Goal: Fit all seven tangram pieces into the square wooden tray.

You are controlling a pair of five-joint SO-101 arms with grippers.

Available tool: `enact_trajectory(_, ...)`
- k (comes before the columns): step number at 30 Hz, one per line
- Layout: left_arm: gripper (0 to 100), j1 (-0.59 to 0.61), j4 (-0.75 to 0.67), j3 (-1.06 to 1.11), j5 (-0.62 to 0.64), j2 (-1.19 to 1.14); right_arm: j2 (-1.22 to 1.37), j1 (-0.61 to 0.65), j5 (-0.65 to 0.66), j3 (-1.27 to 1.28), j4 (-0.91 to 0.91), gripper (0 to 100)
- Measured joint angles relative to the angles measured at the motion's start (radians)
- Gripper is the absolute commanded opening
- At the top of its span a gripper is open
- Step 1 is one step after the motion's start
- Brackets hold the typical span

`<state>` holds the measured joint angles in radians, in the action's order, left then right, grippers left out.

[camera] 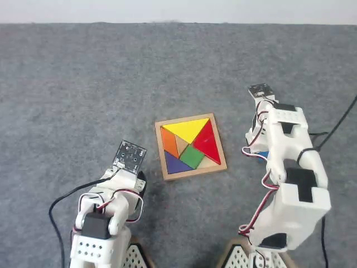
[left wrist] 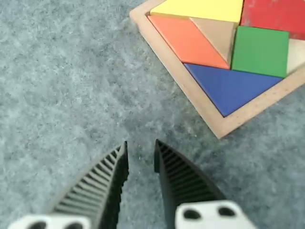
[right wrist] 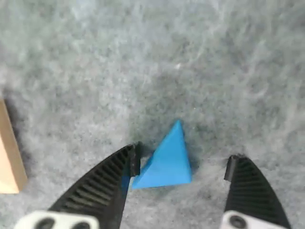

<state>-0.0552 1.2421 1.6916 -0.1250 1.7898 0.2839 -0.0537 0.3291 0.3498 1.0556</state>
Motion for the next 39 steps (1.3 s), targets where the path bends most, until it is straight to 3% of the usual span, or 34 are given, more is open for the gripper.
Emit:
enact_trajectory(6, 9, 0.0, 0.0, 0.0, 0.0, 0.0, 0.005, -0.009, -0.002, -0.012, 0.002, 18.4)
enact_trajectory(9, 9, 0.0, 0.0, 0.0, 0.0, 0.0, 0.005, -0.014, -0.005, -0.032, 0.021, 18.2)
enact_trajectory(17, 9, 0.0, 0.0, 0.0, 0.0, 0.0, 0.006, -0.014, -0.101, -0.048, 0.048, 20.6)
enact_trajectory(23, 9, 0.0, 0.0, 0.0, 0.0, 0.0, 0.014, -0.002, -0.106, -0.064, 0.118, 33.3)
enact_trajectory(28, 9, 0.0, 0.0, 0.0, 0.0, 0.0, 0.037, 0.02, -0.127, -0.086, 0.227, 29.0)
enact_trajectory(39, 9, 0.0, 0.0, 0.0, 0.0, 0.0, 0.034, 0.011, -0.221, -0.086, 0.19, 18.3)
